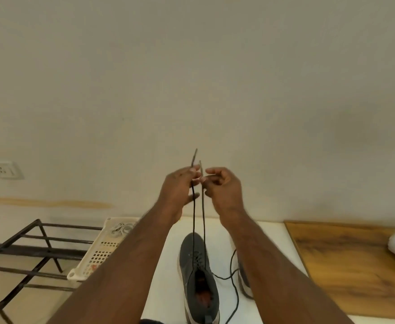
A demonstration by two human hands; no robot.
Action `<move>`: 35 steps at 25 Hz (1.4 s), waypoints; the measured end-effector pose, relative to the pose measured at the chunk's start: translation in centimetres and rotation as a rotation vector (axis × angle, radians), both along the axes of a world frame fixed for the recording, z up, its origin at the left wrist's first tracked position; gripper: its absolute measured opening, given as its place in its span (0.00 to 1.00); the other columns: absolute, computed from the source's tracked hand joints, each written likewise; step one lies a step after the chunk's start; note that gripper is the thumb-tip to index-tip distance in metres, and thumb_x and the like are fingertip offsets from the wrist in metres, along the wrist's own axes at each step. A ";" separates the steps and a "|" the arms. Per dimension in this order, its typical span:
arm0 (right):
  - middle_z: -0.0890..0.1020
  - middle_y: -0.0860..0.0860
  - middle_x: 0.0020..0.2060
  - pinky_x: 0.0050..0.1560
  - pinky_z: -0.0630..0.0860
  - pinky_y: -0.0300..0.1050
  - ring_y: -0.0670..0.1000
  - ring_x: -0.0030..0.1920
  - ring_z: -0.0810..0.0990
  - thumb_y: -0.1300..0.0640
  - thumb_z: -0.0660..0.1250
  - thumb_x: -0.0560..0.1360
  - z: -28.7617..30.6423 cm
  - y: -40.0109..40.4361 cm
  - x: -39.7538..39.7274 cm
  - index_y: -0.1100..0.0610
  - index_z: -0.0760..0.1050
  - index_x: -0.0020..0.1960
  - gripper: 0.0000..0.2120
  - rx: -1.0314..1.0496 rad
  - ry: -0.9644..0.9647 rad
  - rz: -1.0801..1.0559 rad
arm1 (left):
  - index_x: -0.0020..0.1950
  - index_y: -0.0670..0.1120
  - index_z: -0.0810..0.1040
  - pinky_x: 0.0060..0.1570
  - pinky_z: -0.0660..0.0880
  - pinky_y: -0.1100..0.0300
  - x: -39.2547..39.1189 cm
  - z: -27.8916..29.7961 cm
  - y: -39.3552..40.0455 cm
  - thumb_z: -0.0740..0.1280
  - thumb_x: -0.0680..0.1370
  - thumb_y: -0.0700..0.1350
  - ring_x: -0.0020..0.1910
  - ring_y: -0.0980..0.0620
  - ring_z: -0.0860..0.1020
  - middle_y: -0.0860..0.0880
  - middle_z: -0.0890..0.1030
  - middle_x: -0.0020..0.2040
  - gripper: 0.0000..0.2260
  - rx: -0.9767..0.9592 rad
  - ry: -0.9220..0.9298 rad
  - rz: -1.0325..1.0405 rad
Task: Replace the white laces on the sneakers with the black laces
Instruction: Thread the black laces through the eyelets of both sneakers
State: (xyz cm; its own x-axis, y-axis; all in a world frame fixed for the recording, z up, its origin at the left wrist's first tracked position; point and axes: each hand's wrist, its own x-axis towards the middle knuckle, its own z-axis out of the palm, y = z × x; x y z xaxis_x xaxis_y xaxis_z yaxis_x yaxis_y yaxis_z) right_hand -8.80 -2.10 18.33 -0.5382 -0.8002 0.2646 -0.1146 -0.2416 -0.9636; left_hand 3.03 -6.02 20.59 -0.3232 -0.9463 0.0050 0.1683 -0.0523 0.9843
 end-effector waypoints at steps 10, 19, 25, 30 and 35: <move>0.85 0.49 0.55 0.59 0.77 0.42 0.47 0.55 0.82 0.59 0.67 0.78 -15.5 5.3 -3.1 0.56 0.84 0.57 0.10 0.789 0.649 0.296 | 0.52 0.52 0.82 0.52 0.77 0.53 5.7 -18.8 2.4 0.62 0.78 0.51 0.48 0.50 0.79 0.50 0.82 0.53 0.10 -0.064 -1.014 0.155; 0.83 0.49 0.57 0.59 0.77 0.42 0.47 0.54 0.80 0.57 0.66 0.80 -19.7 3.5 -1.5 0.54 0.80 0.63 0.12 0.772 0.604 0.300 | 0.59 0.53 0.81 0.57 0.74 0.61 3.8 -24.3 2.7 0.63 0.81 0.45 0.55 0.57 0.78 0.56 0.82 0.56 0.10 -0.067 -0.856 -0.073; 0.83 0.50 0.57 0.58 0.74 0.39 0.49 0.55 0.80 0.61 0.64 0.80 -19.8 2.2 -1.3 0.54 0.82 0.61 0.13 0.755 0.714 0.366 | 0.56 0.55 0.82 0.54 0.76 0.62 4.0 -25.1 2.0 0.65 0.80 0.47 0.49 0.58 0.80 0.58 0.83 0.51 0.08 -0.127 -0.821 -0.142; 0.82 0.48 0.50 0.57 0.78 0.45 0.47 0.49 0.80 0.62 0.65 0.80 -20.0 1.5 -1.6 0.51 0.82 0.52 0.10 0.773 0.683 0.391 | 0.55 0.55 0.82 0.50 0.72 0.69 4.5 -25.3 2.0 0.65 0.81 0.46 0.51 0.62 0.78 0.60 0.82 0.50 0.08 -0.103 -0.762 -0.146; 0.78 0.39 0.43 0.52 0.77 0.37 0.41 0.46 0.79 0.61 0.69 0.78 -20.7 2.3 -2.4 0.50 0.83 0.51 0.07 0.714 0.612 0.455 | 0.52 0.55 0.83 0.46 0.70 0.71 4.8 -25.4 2.0 0.66 0.80 0.44 0.50 0.60 0.79 0.59 0.83 0.49 0.08 -0.063 -0.728 -0.128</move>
State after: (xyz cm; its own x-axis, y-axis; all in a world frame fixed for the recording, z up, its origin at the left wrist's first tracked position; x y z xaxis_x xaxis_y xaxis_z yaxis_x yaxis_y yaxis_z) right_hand -11.24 0.21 -2.34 -0.0805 -0.9713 -0.2238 -0.6727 0.2186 -0.7069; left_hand 7.83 -4.01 -4.84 -0.3731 -0.9061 -0.1992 -0.5313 0.0327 0.8466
